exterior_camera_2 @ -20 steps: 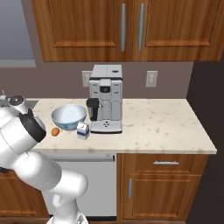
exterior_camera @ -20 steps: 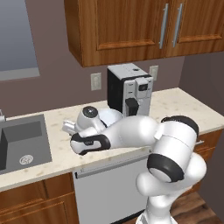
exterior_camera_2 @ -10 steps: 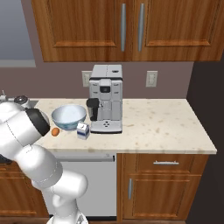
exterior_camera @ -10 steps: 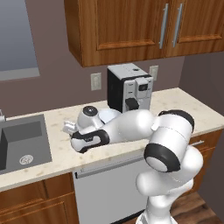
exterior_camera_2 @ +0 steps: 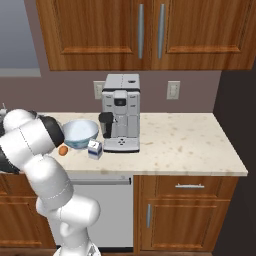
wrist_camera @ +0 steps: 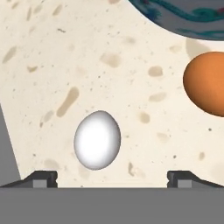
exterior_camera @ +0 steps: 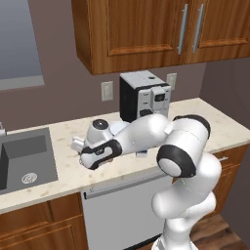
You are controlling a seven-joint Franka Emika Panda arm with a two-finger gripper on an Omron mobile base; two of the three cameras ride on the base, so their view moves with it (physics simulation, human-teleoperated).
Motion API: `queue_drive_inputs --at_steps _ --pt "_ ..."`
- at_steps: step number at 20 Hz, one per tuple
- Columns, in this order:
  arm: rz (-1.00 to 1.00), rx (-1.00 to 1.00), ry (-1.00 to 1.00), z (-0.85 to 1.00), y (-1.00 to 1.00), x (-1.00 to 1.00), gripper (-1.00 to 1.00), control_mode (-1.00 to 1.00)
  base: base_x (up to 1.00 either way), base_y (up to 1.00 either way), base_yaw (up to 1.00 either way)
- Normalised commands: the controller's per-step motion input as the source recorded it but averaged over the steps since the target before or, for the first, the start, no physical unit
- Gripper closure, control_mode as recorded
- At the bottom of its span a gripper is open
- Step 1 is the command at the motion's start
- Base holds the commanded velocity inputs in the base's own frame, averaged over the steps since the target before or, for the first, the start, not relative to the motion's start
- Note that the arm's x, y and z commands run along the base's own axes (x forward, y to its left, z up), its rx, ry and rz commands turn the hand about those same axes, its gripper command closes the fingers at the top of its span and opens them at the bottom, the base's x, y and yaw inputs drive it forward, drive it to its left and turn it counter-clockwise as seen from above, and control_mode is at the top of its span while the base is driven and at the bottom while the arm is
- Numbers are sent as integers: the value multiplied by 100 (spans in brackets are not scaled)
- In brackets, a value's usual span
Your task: Gather the eggs and milk located in the vicinity of the sink area and place them right next to the bowl.
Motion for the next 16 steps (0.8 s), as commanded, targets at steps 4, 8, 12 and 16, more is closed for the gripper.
queue_drive_inputs --at_steps 4,8,12,16 --pt "-3 -3 3 -16 15 17 -100 -100 0 0 0" --pt "-4 -5 1 -11 24 23 -100 -100 0 0 0" --pt "-5 -5 0 -7 31 25 -100 -100 0 0 0" --pt "-5 -2 2 -15 20 18 -100 -100 0 0 0"
